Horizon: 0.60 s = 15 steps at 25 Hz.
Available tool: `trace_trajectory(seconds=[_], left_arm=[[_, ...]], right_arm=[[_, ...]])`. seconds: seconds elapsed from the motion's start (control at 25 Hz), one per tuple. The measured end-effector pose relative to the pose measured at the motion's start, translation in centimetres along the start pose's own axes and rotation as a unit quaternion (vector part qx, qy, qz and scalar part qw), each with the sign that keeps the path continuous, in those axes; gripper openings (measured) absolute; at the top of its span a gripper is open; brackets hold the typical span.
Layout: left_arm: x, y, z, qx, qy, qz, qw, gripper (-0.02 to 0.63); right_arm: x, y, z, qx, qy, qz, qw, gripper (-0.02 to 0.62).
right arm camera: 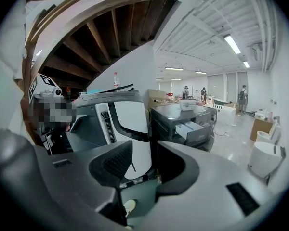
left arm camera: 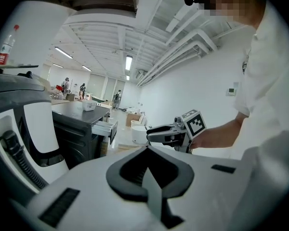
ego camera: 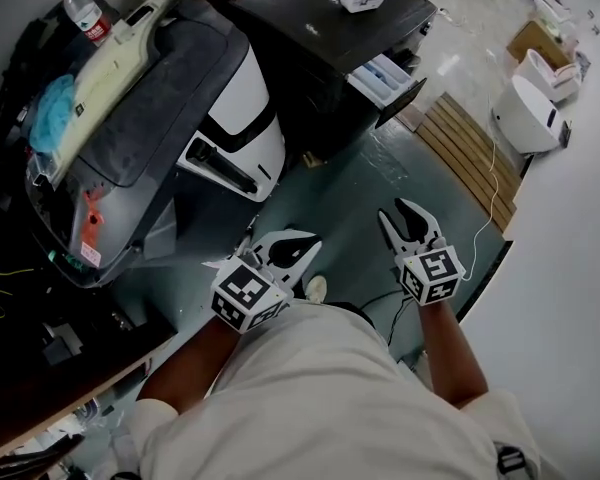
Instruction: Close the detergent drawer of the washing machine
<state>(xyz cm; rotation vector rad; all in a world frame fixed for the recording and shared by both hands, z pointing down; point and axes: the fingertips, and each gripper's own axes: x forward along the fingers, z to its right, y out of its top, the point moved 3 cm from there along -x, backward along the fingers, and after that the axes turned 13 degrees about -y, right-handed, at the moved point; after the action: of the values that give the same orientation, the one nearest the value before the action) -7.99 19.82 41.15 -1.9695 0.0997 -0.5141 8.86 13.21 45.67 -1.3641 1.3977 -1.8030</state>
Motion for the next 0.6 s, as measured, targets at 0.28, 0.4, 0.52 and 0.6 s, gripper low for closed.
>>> trace_trajectory(seconds=[0.28, 0.4, 0.52, 0.6], left_arm=[[1.1, 4.0, -5.6, 0.008, -0.022, 0.008, 0.9997, -0.003], [1.7, 5.7, -8.0, 0.018, -0.031, 0.005, 0.9993, -0.003], [2.1, 7.0, -9.8, 0.027, -0.042, 0.001, 0.9988, -0.003], [2.1, 7.6, -10.9, 0.032, -0.047, -0.002, 0.9984, -0.003]], right_arm=[[4.4, 2.1, 3.0, -0.006, -0.027, -0.003, 1.0, 0.147], [6.3, 2.9, 4.6, -0.008, -0.04, -0.007, 0.999, 0.147], [7.8, 3.2, 5.8, -0.007, -0.052, -0.015, 0.999, 0.147], [8.9, 3.3, 6.4, -0.007, -0.059, -0.019, 0.998, 0.147]])
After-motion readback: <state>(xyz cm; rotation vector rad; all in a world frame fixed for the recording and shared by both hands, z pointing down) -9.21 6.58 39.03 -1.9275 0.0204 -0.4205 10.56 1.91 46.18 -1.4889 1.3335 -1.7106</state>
